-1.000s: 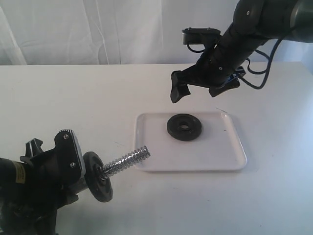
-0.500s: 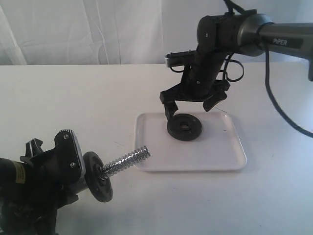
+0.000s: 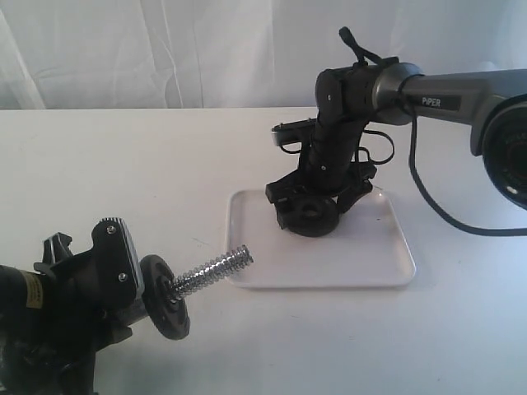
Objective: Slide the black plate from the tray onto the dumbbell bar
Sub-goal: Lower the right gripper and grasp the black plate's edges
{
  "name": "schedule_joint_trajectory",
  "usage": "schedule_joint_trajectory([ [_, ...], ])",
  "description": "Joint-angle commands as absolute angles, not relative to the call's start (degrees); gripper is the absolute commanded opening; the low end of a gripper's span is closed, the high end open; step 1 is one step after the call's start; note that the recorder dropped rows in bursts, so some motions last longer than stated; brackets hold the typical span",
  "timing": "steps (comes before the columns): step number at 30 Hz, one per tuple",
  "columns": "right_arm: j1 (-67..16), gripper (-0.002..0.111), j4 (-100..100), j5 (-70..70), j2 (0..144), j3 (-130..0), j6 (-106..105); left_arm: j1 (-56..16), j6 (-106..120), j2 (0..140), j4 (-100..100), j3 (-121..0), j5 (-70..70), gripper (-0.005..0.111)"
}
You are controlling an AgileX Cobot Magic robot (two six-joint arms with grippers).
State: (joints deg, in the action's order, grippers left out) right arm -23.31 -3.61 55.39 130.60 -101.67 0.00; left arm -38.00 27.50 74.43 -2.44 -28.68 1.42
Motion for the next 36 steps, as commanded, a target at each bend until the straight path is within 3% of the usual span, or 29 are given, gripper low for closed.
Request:
schedule_joint_trajectory([
  [1, -23.33, 0.105, -2.97, 55.24, 131.38, -102.22, 0.0, -38.46, 26.58, 72.62, -1.75, -30.44, -4.55, 0.0],
  [36, -24.66, 0.105, -1.64, 57.11, 134.93, -102.22, 0.0, -38.46, 26.58, 72.62, -1.75, -30.44, -4.67, 0.0],
])
